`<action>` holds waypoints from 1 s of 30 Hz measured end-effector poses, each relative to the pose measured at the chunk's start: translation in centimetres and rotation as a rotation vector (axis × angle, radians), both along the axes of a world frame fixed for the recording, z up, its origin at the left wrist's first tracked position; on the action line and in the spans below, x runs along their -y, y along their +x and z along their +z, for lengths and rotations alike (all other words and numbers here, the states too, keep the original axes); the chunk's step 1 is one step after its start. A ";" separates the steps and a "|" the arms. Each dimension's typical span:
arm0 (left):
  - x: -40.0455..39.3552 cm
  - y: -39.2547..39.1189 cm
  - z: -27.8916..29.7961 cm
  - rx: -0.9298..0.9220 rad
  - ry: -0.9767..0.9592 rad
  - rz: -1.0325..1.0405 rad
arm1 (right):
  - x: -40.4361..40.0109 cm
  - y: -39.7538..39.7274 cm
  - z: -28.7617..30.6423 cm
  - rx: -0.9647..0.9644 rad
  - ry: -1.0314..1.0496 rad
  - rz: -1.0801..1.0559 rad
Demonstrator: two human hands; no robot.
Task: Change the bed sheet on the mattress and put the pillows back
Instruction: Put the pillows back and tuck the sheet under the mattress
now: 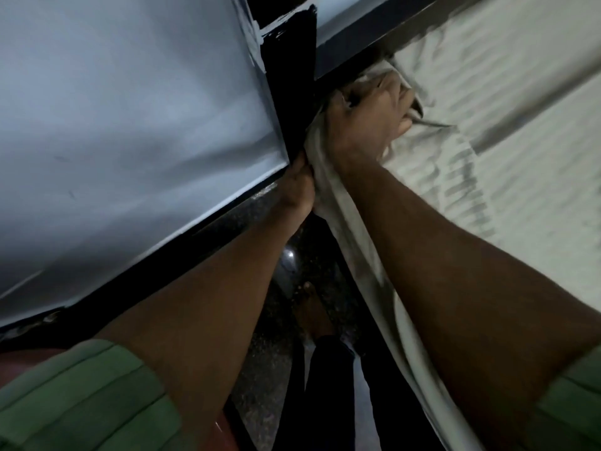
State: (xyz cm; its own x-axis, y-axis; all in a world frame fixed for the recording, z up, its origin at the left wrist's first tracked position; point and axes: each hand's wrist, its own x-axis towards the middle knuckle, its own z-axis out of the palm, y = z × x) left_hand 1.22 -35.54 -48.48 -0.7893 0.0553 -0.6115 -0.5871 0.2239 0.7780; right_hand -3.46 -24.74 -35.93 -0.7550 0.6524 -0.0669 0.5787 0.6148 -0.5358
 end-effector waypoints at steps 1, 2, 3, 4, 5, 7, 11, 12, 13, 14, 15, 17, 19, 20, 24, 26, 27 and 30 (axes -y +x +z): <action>-0.2 0.2 1.4 -0.009 -0.057 -0.028 | 0.0 -0.3 -0.1 -0.003 -0.002 -0.024; -0.4 0.3 3.1 -0.024 -0.093 -0.018 | 0.1 -0.6 -0.2 -0.007 -0.007 -0.043; -0.5 0.3 4.2 -0.049 -0.135 0.012 | 0.2 -0.9 -0.1 0.001 -0.015 -0.056; -0.6 0.4 4.8 -0.101 -0.188 0.047 | 0.3 -1.1 0.0 0.014 -0.019 -0.062; -0.6 0.6 5.3 -0.161 -0.241 0.099 | 0.3 -1.2 0.1 0.025 -0.028 -0.061; -0.8 1.7 6.9 -0.258 -0.198 0.258 | -0.4 -1.3 0.3 -0.002 -0.094 -0.029; -1.3 3.2 7.2 -0.256 -0.042 0.435 | -3.3 2.4 0.1 -0.221 -0.037 0.202; -1.5 3.0 6.9 -0.218 -0.030 0.471 | -4.2 3.6 -0.1 -0.182 0.045 0.196; -1.6 2.7 6.8 -0.183 -0.014 0.502 | -4.9 4.6 -0.2 -0.108 0.109 0.161; -1.7 2.4 6.5 -0.161 -0.005 0.527 | -5.5 5.0 -0.6 -0.049 0.137 0.126; -1.8 2.2 6.5 -0.140 0.002 0.535 | -5.7 5.0 -0.8 -0.016 0.157 0.133; -1.9 1.5 6.3 -0.129 -0.014 0.507 | -5.3 3.4 -0.7 -0.032 0.198 0.247; -1.8 1.1 6.4 -0.146 -0.050 0.502 | -4.8 1.3 -0.5 -0.084 0.121 0.222; -1.6 0.8 6.5 -0.146 -0.062 0.528 | -4.4 0.4 -0.4 -0.127 0.035 0.131; -1.5 1.0 6.7 -0.181 -0.024 0.539 | -2.6 -0.2 -0.2 -0.251 -0.134 -0.009; -1.8 1.6 6.9 -0.247 -0.015 0.500 | -2.2 0.1 -0.9 -0.146 0.015 0.218; -1.8 1.9 6.9 -0.262 0.007 0.492 | -2.3 0.1 -1.4 -0.062 0.104 0.341; -1.7 2.1 6.8 -0.177 0.047 0.440 | -3.6 -1.2 -2.0 0.095 0.280 0.548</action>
